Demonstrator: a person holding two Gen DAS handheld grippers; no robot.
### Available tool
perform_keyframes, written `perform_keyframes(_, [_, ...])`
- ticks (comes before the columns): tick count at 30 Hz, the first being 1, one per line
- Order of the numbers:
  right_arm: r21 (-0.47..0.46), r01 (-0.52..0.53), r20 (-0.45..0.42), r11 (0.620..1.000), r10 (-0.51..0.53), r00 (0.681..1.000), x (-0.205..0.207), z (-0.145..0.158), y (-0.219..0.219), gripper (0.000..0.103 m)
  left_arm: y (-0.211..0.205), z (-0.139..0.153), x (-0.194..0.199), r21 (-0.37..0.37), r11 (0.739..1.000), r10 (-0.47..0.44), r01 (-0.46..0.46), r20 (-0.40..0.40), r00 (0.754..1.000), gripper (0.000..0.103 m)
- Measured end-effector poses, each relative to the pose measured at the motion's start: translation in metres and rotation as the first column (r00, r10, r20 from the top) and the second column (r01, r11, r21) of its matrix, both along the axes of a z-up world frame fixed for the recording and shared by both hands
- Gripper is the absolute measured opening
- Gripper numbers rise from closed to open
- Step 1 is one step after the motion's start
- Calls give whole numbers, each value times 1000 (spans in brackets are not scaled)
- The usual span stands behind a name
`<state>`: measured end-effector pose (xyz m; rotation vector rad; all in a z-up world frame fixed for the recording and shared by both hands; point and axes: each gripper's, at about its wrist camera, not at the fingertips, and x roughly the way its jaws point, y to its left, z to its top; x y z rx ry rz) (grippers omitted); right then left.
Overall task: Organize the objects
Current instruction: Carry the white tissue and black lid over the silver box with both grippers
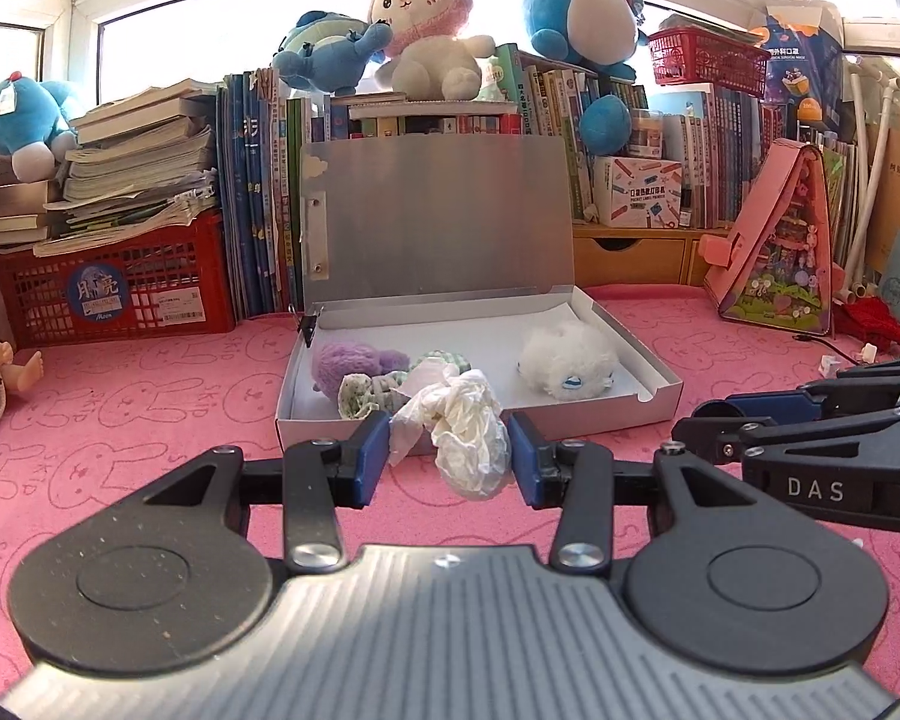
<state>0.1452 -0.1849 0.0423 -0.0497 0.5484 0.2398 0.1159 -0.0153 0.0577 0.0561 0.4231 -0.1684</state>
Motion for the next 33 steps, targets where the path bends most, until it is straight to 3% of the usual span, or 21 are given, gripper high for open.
perform_keyframes(11, [36,9,-13,999,-8,1000,45,22,-9,39,4,16,50,2,1000,18,-18,-6,1000,49])
perform_keyframes(22, [109,39,-98,993,-28,995,127,38,-24,39,8,39,135,-41,999,14,-17,-61,998,49])
perform_keyframes(27, [126,71,-138,989,-54,989,174,33,-27,39,14,28,188,-49,998,42,-48,-113,993,49])
perform_keyframes(33, [173,129,-207,976,-92,974,223,4,-36,39,23,1,232,-46,995,80,-90,-174,981,49])
